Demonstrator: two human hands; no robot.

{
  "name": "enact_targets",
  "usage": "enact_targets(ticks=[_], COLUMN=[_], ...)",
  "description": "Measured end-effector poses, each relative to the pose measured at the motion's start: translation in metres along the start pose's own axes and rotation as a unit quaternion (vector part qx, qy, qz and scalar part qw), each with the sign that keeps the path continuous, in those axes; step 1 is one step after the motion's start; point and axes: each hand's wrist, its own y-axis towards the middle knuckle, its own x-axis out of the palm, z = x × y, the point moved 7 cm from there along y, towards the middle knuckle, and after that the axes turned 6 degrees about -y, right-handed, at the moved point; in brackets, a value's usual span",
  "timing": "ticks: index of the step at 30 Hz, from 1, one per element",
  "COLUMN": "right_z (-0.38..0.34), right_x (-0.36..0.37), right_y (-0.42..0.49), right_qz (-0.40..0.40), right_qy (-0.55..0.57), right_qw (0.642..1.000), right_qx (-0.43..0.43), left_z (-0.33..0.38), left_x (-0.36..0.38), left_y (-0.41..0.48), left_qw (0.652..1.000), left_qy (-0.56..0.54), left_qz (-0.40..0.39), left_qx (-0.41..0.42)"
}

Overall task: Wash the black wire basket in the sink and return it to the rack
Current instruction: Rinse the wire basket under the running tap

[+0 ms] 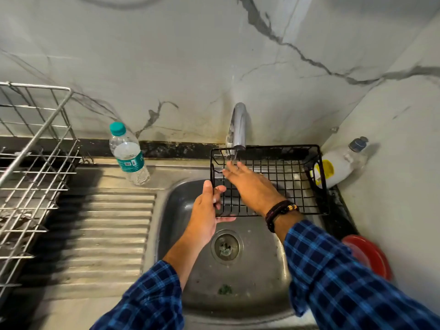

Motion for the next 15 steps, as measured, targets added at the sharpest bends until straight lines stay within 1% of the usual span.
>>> enact_targets(ticks=[2, 4, 5, 7, 8, 9, 10, 12, 15], right_z=[0.003, 0.005, 0.004, 0.005, 0.004, 0.003, 0.004, 0.012, 0.015], right_x=[0.008, 0.015, 0.019, 0.028, 0.034, 0.036, 0.037, 0.032, 0.023], right_y=[-0.004, -0.009, -0.013, -0.022, -0.025, -0.027, -0.026, -0.02, -0.011], right_qz=[-0.049, -0.098, -0.133, -0.205, -0.227, -0.233, -0.22, -0.174, -0.069], right_qy=[-0.049, -0.063, -0.051, 0.017, 0.049, 0.074, 0.1, 0.167, 0.178], right_qw=[0.997, 0.992, 0.988, 0.977, 0.971, 0.968, 0.968, 0.97, 0.981], right_qx=[-0.02, -0.042, -0.053, -0.056, -0.06, -0.065, -0.059, -0.019, 0.019], left_z=[0.0, 0.0, 0.0, 0.0, -0.001, -0.003, -0.003, -0.005, -0.001], left_x=[0.004, 0.009, 0.011, 0.014, 0.015, 0.013, 0.013, 0.012, 0.012], left_y=[0.006, 0.006, 0.006, 0.008, 0.01, 0.013, 0.014, 0.018, 0.025], left_qw=[1.0, 1.0, 0.999, 0.998, 0.998, 0.998, 0.998, 0.999, 0.998], left_qy=[0.006, 0.026, 0.038, 0.052, 0.048, 0.045, 0.037, 0.03, 0.032], left_qz=[-0.004, -0.015, -0.02, -0.03, -0.034, -0.035, -0.034, -0.028, -0.014], left_qx=[-0.001, 0.003, 0.007, 0.017, 0.021, 0.025, 0.024, 0.029, 0.053])
